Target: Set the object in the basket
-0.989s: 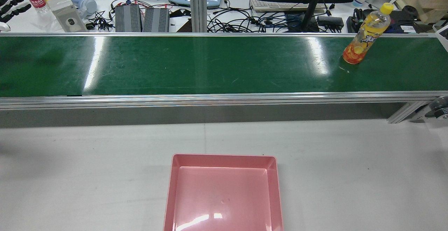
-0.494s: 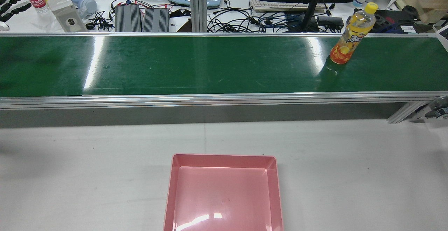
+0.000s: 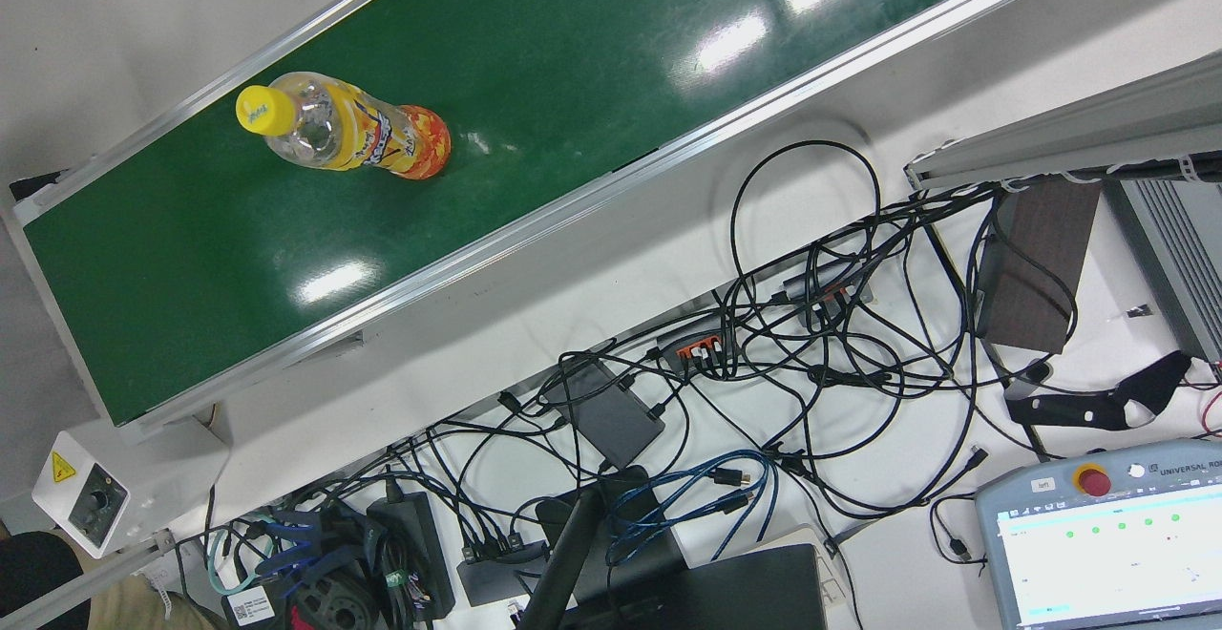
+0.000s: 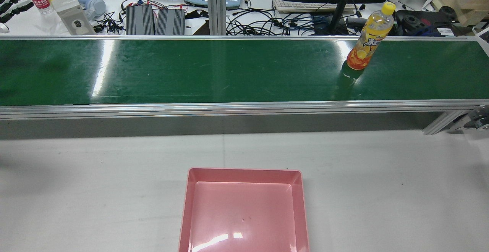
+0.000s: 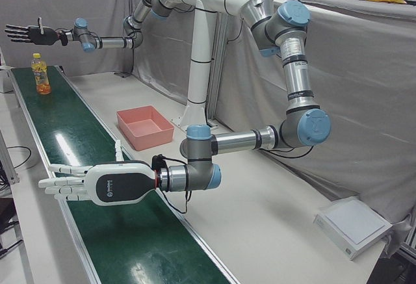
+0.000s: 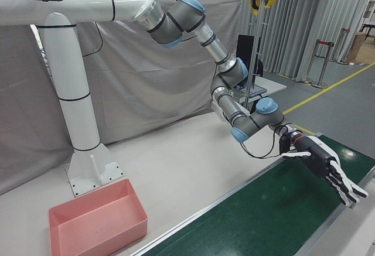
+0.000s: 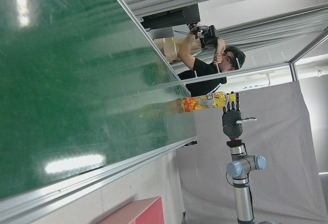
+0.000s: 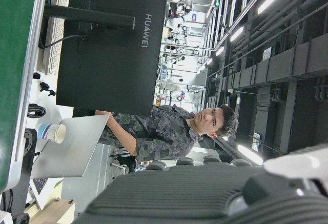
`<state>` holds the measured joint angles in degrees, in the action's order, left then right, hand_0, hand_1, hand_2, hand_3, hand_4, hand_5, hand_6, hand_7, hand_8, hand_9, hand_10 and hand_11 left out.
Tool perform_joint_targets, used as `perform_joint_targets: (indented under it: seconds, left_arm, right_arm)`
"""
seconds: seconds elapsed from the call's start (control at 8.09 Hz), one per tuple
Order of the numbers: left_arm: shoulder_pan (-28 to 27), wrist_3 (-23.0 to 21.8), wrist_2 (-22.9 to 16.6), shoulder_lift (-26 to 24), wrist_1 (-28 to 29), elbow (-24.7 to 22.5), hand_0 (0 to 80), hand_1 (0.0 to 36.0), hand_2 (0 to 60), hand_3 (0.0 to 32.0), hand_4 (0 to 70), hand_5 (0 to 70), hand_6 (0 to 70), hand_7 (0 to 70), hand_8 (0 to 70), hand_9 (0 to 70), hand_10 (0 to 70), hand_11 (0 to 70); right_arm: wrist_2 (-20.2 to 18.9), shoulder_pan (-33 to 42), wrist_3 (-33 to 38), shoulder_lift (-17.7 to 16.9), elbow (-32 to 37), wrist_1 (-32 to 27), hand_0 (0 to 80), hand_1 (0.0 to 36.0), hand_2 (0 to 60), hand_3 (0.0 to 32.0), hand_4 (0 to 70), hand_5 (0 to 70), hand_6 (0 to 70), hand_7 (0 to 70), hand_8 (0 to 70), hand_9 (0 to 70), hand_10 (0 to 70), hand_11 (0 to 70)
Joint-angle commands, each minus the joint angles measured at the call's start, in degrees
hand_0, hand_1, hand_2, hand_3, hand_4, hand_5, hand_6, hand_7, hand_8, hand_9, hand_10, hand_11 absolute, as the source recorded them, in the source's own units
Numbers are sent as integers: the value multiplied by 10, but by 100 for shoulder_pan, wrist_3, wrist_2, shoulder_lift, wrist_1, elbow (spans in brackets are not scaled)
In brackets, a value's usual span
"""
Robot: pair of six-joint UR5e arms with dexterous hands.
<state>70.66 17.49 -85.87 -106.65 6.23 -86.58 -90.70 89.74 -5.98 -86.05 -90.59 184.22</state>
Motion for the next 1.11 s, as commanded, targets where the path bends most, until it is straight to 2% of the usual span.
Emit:
perform_joint_targets:
  seconds: [0.0,0.99]
  left_arm:
    - [-8,0,-9,-5,1,1,498,103,0,0,163,105,0,0,41,80,66,108]
    - [1,0,0,4,1,-8,497,101,0,0,167,108,0,0,49,91,66,108]
  right_arm:
    - [0,0,0,-8,6,0,0,0,0,0,0,0,0,0,0,0,0,0]
    - [0,0,0,-8,-3,0,0,0,0,0,0,0,0,0,0,0,0,0]
